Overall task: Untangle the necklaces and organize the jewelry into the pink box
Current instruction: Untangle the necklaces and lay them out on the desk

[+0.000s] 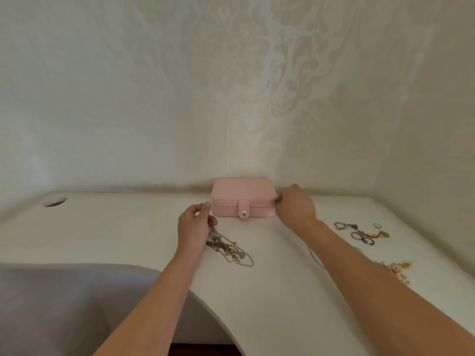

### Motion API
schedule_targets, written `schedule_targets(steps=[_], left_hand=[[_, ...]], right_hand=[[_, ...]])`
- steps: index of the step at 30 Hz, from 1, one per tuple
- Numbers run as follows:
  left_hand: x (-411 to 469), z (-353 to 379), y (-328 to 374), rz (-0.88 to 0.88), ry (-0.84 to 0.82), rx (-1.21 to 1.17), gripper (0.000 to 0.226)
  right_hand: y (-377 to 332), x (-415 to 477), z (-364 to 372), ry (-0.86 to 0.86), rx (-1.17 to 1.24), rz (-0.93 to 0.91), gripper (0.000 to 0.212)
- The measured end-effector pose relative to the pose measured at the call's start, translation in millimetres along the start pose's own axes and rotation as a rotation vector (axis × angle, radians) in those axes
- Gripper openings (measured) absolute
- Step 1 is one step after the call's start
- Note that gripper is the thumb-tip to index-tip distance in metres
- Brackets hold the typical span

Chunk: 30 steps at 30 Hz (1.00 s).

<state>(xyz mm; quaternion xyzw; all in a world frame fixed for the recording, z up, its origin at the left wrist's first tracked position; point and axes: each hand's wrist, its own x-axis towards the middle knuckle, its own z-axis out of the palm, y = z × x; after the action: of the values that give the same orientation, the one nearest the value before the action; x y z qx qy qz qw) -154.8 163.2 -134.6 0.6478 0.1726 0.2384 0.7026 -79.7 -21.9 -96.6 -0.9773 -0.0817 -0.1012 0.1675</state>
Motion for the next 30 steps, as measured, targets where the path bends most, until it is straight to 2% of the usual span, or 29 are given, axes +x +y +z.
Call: schedule_targets(steps=[2,4,7,8,10,12,14,18,23,26,30], left_hand=[[0,0,0,-0.005,0.002,0.004,0.02],[-1,0,-1,-0.004,0.007,0.019,0.019],[1,1,-2,0.017,0.021,0.084,0.017],[2,1,-3,0.027,0.025,0.112,0.016],[1,3,-3,0.042,0.034,0.163,0.015],[0,3,-3,0.061,0.042,0.239,0.013],[-4,3,-1,0.085,0.033,0.32,0.012],[-10,3,2,0.126,-0.031,0.342,0.012],[-21,4,5,0.221,-0.329,0.495,0.032],[-27,4,3,0.273,-0.312,0.638,0.039],[-40,2,1,0.456,-0.332,0.861,0.037]], right_hand=[[-15,-28,-2,-0.032,0.021,-0.196,0.016],[-22,-59,-4,-0.114,0.04,-0.335,0.026],[-15,-93,0,-0.233,0.1,-0.597,0.016],[-10,-101,2,-0.26,0.102,-0.687,0.021],[1,-112,1,-0.327,0.07,-0.762,0.05],[13,-121,-3,-0.367,0.021,-0.744,0.073],[22,-130,-11,-0.393,-0.016,-0.722,0.08],[45,-141,-26,-0.478,-0.159,-0.657,0.088],[53,-166,-82,-0.775,-0.311,-0.492,0.094],[56,-182,-105,-0.892,-0.384,-0.42,0.095],[62,-198,-121,-0.965,-0.402,-0.387,0.09]])
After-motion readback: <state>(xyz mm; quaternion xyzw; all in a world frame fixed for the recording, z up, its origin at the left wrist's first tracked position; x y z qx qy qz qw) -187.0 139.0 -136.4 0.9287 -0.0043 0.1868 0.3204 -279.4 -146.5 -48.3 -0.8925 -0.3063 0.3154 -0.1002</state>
